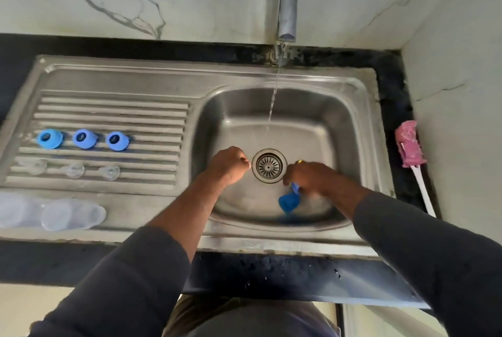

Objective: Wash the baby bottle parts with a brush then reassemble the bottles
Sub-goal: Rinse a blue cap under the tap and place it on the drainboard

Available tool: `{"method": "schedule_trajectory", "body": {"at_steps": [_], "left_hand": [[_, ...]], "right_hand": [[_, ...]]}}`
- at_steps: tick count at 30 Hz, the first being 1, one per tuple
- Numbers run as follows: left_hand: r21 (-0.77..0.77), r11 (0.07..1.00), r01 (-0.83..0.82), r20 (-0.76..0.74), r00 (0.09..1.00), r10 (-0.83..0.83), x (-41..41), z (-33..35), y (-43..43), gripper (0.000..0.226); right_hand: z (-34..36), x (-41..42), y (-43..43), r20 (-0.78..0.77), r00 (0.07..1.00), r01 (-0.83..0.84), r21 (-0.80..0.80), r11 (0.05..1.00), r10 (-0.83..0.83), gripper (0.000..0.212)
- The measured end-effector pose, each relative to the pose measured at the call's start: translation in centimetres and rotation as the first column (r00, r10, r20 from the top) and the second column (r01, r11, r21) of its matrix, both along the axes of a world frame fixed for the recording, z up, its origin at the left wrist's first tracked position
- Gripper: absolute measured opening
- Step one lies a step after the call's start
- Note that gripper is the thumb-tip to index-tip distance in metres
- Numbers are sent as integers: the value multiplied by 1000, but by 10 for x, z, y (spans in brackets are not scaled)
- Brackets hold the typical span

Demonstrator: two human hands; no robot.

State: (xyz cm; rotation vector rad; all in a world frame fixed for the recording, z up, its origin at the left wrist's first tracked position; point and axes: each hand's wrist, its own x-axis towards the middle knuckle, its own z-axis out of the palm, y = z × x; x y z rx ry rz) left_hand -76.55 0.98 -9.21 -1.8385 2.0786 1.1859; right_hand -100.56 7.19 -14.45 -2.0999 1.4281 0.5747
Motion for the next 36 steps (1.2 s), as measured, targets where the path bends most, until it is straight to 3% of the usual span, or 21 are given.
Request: {"method": "schedule_trajectory", "body": {"at_steps": [3,9,12,16,18,20,22,24,26,28,31,34,36], "left_hand": [[9,1000,-11,-4,1000,11,0,-1,1,19],[39,999,-2,-68,998,4,5,-1,4,23],[36,999,-30,-88,996,33,12,-3,1,23],[38,999,-23,-89,996,26,14,-8,0,21],[53,996,-76,-121,989,82,16,-14,-2,17],[49,995,-91,-209,973,100,2,-9,-12,13],[106,983,-150,-324,930,177,-10,-3,-20,11],[149,964,-221,-439,859,265,-19,16,-36,12],[167,949,-266,-527,790,314,-28,29,-56,26],[155,951,-268,-583,752,307,-37,39,-72,40],[231,946,-225,-692,646,323,-45,51,-79,31],[256,948,-192,-755,573,320,-51,58,-86,30],[267,943,-199,-779,532,333,-53,60,-90,31]], "right_hand": [[-8,18,-1,-106,956,-276,-17,961,273,57],[-26,25,1,-174,911,-373,45,927,375,28],[-33,30,-3,-104,949,-291,78,954,298,27],[-32,37,-6,137,984,106,56,993,-113,34],[-28,50,-14,342,821,455,93,886,-457,40],[-9,48,-28,477,505,753,163,637,-719,40],[5,49,-50,576,224,857,267,440,-786,42],[26,48,-73,635,52,880,337,336,-771,44],[50,49,-94,685,-31,890,350,292,-728,39],[71,46,-105,735,-49,891,338,302,-676,41],[89,46,-105,767,-81,895,336,292,-637,45],[107,43,-108,778,-191,879,407,248,-599,40],[114,44,-112,774,-214,872,426,240,-596,34]]}}
